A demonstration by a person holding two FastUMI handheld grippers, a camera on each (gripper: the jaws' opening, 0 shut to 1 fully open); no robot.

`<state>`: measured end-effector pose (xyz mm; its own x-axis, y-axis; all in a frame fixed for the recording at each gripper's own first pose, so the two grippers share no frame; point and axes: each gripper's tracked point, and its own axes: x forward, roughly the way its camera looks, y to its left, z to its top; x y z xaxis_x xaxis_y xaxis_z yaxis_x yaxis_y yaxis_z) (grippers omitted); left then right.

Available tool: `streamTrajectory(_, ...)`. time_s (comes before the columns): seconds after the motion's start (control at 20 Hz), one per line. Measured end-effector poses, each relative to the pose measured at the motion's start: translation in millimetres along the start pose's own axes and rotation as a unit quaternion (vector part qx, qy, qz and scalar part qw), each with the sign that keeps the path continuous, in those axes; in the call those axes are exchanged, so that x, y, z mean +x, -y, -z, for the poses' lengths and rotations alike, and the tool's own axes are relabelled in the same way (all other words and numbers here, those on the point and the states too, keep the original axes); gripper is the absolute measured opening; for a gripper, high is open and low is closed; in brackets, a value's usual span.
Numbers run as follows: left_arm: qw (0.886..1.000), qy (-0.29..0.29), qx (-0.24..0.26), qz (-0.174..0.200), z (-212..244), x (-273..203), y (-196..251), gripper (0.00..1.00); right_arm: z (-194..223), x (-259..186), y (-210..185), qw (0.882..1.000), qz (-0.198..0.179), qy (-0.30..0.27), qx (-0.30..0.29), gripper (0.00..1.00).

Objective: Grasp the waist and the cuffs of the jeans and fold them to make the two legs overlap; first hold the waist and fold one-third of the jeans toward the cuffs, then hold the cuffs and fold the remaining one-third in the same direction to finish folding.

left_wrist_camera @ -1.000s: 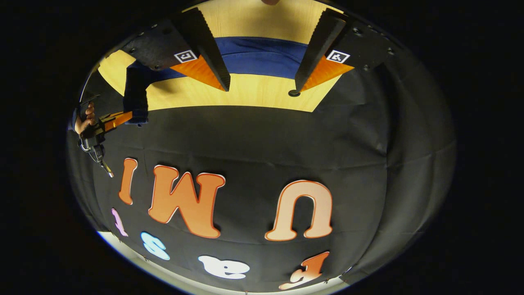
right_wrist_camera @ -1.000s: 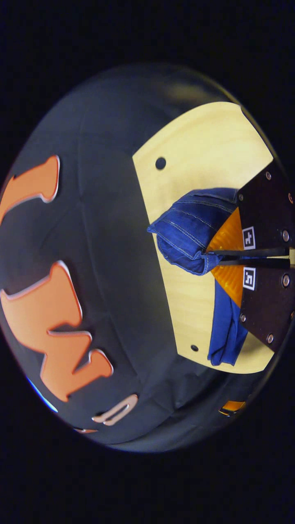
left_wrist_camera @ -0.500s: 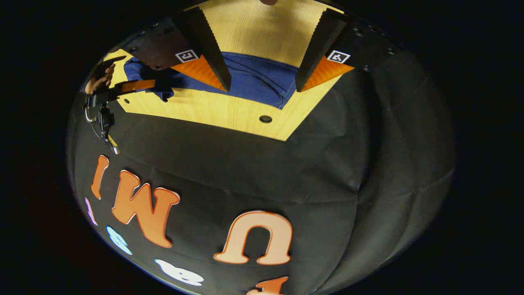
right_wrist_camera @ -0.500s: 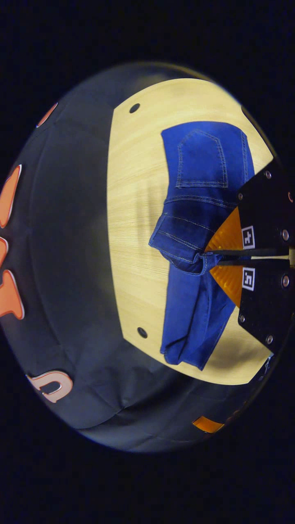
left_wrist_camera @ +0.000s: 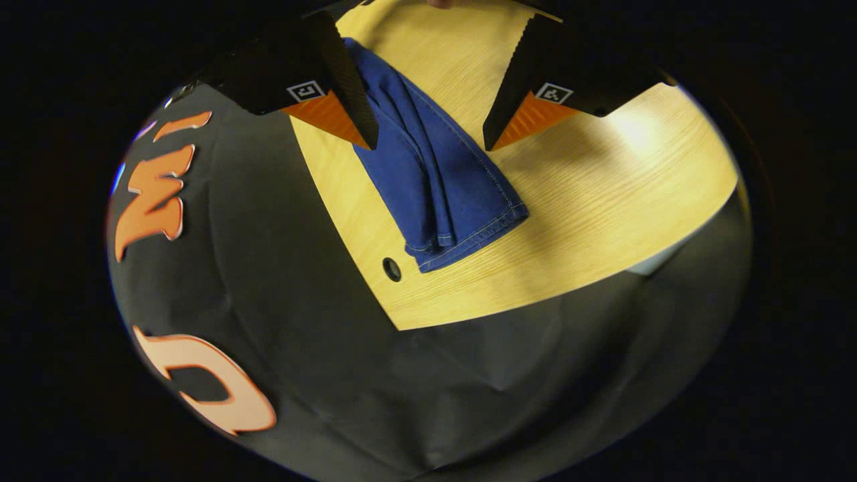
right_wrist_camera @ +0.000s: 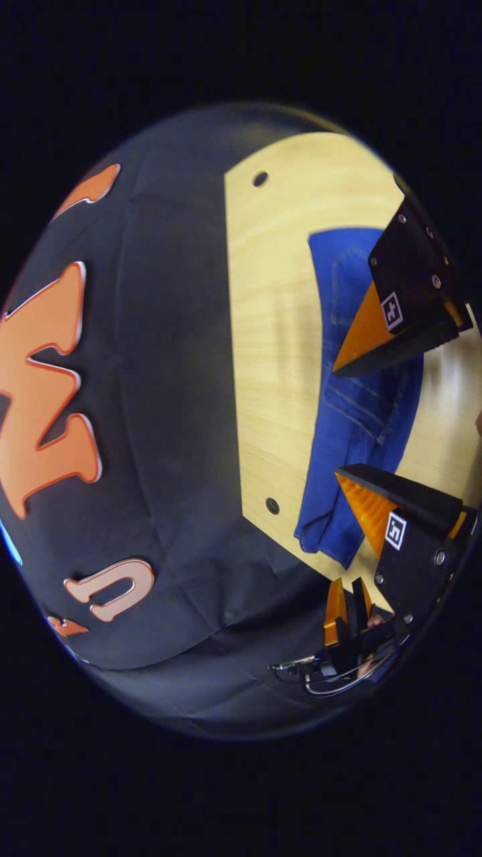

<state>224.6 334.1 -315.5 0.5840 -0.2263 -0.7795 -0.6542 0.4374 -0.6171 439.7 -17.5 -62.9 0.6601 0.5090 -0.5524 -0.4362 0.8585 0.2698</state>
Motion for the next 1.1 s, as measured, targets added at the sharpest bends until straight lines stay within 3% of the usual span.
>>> streamTrajectory(0.1,0.998,-0.038,-0.021,-0.041,8,4,-13,0.98,-14,-25,22,0.999,0.020,0.021,-0.015,0.86)
streamTrajectory(0.3,0.995,-0.054,-0.061,-0.064,11,23,-35,0.98,-45,-60,53,0.995,0.062,0.071,-0.031,0.88)
streamTrajectory(0.6,0.993,-0.062,-0.012,-0.102,6,58,-19,0.95,-51,-75,76,0.993,0.081,0.084,-0.011,0.88)
streamTrajectory(0.7,0.994,-0.061,-0.007,-0.091,0,64,-7,0.95,-48,-75,76,0.994,0.077,0.080,-0.006,0.88)
streamTrajectory(0.9,0.998,-0.052,-0.020,-0.029,-7,74,10,0.98,-43,-77,79,0.995,0.071,0.076,-0.011,0.89)
streamTrajectory(1.1,0.998,-0.055,0.000,-0.017,-6,84,13,0.94,-41,-70,90,0.995,0.075,0.069,0.001,0.89)
